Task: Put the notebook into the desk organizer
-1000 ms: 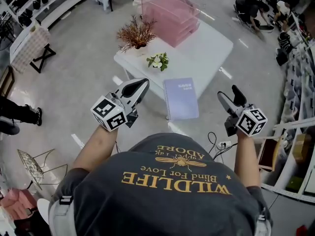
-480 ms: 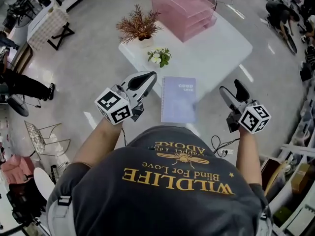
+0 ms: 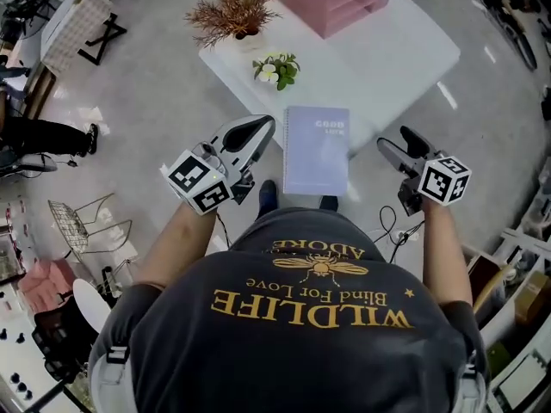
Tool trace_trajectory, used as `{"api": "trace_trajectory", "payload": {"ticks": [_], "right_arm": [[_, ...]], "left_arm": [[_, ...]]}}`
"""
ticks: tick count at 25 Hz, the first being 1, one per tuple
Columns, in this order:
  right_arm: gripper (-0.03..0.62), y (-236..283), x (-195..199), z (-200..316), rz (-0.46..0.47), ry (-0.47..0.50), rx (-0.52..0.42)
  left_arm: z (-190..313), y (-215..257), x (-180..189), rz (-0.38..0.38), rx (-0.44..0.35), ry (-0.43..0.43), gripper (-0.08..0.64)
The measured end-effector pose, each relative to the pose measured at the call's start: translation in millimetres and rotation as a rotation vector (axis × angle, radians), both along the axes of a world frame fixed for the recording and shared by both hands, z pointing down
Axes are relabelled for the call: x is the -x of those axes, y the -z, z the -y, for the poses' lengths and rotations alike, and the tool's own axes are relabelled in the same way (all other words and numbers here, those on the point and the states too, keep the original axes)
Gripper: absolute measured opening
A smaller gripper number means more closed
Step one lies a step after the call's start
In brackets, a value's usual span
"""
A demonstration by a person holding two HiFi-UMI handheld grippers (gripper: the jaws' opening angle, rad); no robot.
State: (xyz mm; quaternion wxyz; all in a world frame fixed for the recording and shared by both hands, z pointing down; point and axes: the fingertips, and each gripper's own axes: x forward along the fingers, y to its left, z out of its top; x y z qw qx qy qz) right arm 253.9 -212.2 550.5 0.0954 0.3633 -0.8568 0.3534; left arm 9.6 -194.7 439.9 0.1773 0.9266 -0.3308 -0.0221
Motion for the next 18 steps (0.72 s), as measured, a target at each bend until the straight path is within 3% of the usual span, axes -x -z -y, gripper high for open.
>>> {"api": "trace_trajectory", "payload": {"ticks": [4,9,13,18], "right_arm": [[0.399,-68,19,-29,0.021,0.016,0.235],[0.399,-131,52,-71,0.072,0.103,0.482],[0.399,-169,79,-89,0.075,0.150,0.607],[0.397,-192,101,-98,0.058,0.198,0.700]], "left_arm": [[4,-27,0,-0.003,0.032,-0.059,0.002],[-1,-55,-3,-0.004,0.076,-0.117,0.002],[-6,-70,1,0.000,0.109,-0.125,0.002],[-9,-79,9,0.007,0.133,-0.114,0.002]]}}
